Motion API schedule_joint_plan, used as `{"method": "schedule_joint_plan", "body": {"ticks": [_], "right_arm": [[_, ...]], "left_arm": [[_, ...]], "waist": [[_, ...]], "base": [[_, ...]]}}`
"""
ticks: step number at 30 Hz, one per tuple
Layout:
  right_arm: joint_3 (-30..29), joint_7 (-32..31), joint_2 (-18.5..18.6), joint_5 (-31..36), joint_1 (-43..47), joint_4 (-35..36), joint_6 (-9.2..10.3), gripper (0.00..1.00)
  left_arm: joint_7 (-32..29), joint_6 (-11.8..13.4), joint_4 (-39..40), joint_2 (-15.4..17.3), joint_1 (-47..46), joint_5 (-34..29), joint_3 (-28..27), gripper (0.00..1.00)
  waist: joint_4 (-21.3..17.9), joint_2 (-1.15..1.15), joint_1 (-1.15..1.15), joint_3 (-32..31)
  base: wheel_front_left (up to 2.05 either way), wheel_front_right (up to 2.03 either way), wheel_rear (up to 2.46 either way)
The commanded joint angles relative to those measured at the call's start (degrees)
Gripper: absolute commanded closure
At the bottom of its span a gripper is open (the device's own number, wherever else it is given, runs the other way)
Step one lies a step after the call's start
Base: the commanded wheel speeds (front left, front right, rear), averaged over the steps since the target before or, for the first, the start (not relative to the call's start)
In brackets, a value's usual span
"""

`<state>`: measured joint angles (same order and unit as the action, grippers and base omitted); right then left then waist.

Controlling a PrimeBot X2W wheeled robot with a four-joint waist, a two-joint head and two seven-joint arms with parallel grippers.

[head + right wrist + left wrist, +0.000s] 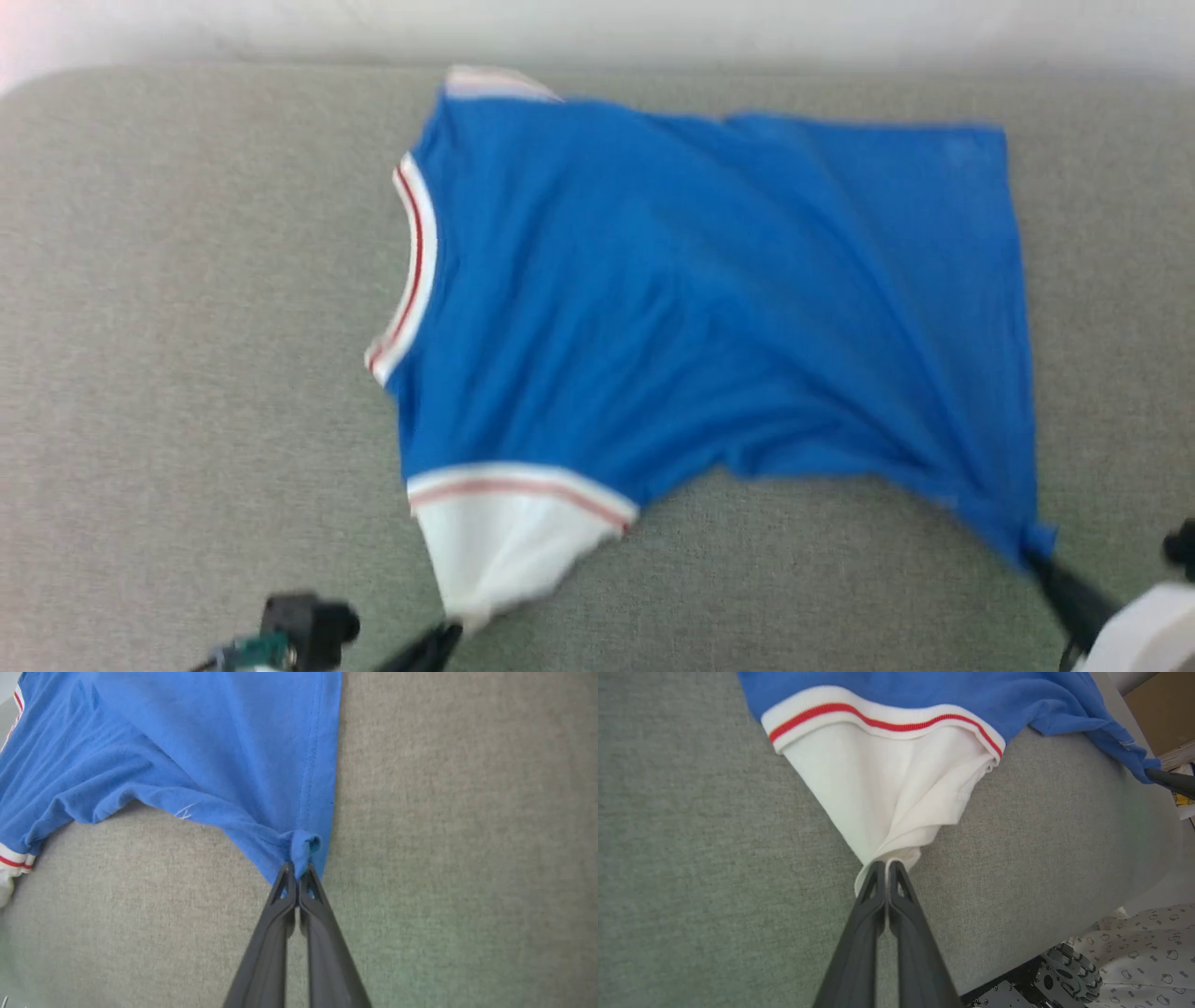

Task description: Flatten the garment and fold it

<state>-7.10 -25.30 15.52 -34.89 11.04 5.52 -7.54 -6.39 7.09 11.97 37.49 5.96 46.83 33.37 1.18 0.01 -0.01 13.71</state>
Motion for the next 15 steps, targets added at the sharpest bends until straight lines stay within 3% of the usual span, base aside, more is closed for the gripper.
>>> {"method": "schedule_joint_plan", "body": {"ticks": [1,15], "right_arm": [[0.25,-0.52,0.3,-0.5,0.97,0.25,0.05,1.0],[2.06,-16.63,4.97,-4.5,15.36,-1.24,0.05,1.0]], "left_arm": [[-0.39,0.0,0.12,0.43,0.9,0.62,0.12,1.0],[-9.84,1.82,0.6,3.27,11.23,11.72,1.73,1.0]], "waist": [[0.62,-0.01,0.01,-2.35],[0.38,-0.01,0.01,-7.07]], "base": [[0.0,0.0,0.0],[0.0,0.0,0.0]]}}
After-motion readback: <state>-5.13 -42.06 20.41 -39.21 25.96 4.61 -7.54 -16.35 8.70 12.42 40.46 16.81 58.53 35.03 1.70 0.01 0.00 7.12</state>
